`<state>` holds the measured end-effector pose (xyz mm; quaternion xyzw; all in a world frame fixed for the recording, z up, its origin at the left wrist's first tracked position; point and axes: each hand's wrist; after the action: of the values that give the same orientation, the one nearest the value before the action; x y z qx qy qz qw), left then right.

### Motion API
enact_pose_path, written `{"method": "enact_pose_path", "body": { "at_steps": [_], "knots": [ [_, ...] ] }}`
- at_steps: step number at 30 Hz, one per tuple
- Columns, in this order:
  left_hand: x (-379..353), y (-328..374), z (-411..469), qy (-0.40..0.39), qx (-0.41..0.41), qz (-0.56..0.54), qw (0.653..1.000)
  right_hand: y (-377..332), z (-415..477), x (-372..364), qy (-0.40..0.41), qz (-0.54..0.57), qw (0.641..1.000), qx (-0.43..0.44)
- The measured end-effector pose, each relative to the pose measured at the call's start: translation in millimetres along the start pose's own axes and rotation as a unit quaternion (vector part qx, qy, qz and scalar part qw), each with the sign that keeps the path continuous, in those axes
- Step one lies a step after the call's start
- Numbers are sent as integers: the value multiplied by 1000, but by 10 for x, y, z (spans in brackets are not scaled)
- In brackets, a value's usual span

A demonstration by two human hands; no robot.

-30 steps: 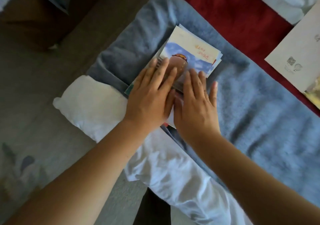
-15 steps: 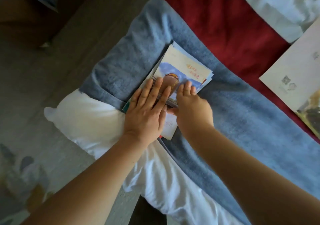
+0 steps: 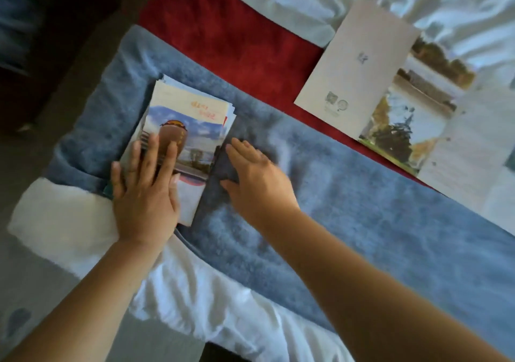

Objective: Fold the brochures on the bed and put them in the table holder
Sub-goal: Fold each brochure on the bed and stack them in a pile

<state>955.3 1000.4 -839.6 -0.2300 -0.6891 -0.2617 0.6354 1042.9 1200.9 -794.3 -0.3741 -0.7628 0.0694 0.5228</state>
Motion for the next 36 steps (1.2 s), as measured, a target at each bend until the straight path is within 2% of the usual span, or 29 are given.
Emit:
{"method": "enact_pose_path", "body": {
  "at_steps": [5,11,14,17,20,23,26,29,31,34,36],
  "knots": [
    [26,603,1,1,23,-2,1000,1062,-577,280,49,-58,997,-18],
    [-90,2042,125,-43,-13,-20,999,2048,-1111,536,61,-44,997,-18],
    [-89,2731,180,-41,-120,-36,991,2355,-1355,597,78,-26,997,-13],
    [-145,3462,139,-49,-242,-55,967,2637,-1597,649,116,13,993,-5],
    [-214,3950,136,-55,-268,-50,961,2977,-1822,710,161,44,986,-3],
    [-218,4149,285,-63,-255,-29,964,3305,-2054,797,227,75,971,-6],
    [-178,4241,542,-61,-244,-23,968,3482,-2172,1002,318,145,937,-16],
    [-107,4249,854,-45,-232,-10,972,3563,-2081,1160,366,147,918,-35],
    [-76,4260,1068,-39,-234,-6,971,3615,-1935,1218,334,105,932,-91],
    [-54,4288,1348,-40,-227,-11,973,3688,-1736,1181,241,44,950,-193],
    [-72,4304,1424,-51,-211,-10,976,3706,-1671,1082,241,21,949,-202]
  ]
}}
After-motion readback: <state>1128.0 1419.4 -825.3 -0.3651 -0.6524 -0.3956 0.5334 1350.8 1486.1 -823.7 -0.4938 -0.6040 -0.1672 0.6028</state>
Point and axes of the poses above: each hand's wrist, its own z-axis towards the middle knuckle, its own x-axis out of the back of the hand, y = z × x, and after that the axes turned 5 degrees about -x, right-handed
